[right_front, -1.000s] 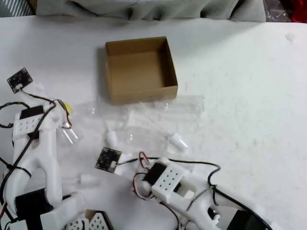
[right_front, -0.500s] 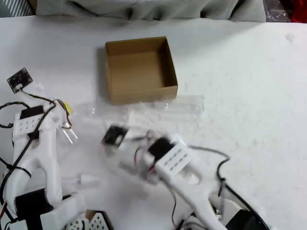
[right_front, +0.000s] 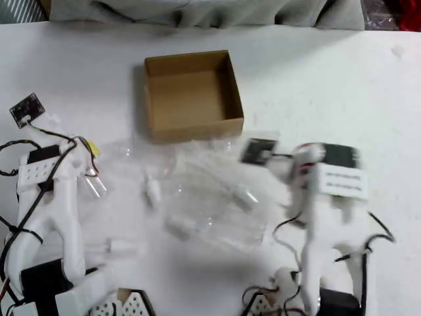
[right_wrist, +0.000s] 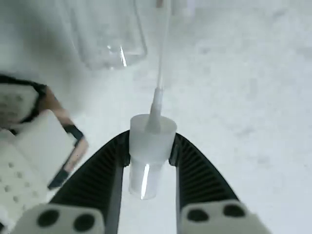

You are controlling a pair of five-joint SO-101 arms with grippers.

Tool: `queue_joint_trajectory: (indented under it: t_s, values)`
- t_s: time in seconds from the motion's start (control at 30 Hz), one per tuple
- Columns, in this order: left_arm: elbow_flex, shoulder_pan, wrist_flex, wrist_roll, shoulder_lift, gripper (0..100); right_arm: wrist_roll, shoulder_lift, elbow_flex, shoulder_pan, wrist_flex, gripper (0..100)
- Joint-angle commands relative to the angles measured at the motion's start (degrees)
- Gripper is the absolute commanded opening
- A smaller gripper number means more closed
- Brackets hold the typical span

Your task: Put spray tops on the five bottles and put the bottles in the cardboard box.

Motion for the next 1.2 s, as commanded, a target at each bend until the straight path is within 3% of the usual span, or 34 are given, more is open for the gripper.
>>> queue_joint_trajectory:
  t_s: [0.0, 0.1, 0.37, 0.47, 0.63, 0.8, 0.9, 1.0, 1.17]
  values:
    - [-0.1, -0.2, -1.2, -0.4, -0.2, 2, 22.4, 0.4, -1.7, 16.8, -8.0, 1.8]
    - [-0.1, -0.2, -1.2, -0.4, -0.2, 2, 28.3, 2.9, 0.3, 21.7, -15.5, 1.8]
    - [-0.1, -0.2, -1.2, -0.4, -0.2, 2, 31.5, 16.7, -0.5, 25.2, -31.7, 2.2]
    - [-0.1, -0.2, -1.2, -0.4, -0.2, 2, 34.7, 22.9, -2.1, 26.4, -33.5, 9.8]
    - [-0.1, -0.2, -1.2, -0.4, -0.1, 2, 33.3, 29.4, -8.1, 26.7, -33.2, 21.4]
    - [-0.1, -0.2, -1.2, -0.4, -0.1, 2, 15.0, 30.1, -16.2, 26.5, -30.7, 15.8]
    - [-0.1, -0.2, -1.2, -0.4, -0.1, 2, -0.6, 30.1, -21.9, 26.9, -23.3, 8.9]
    - [-0.1, -0.2, -1.2, -0.4, -0.1, 2, -11.3, 30.2, -24.7, 28.6, -17.3, 2.6]
    - [-0.1, -0.2, -1.2, -0.4, -0.1, 2, -27.9, 30.5, -24.7, 32.8, -13.0, 1.7]
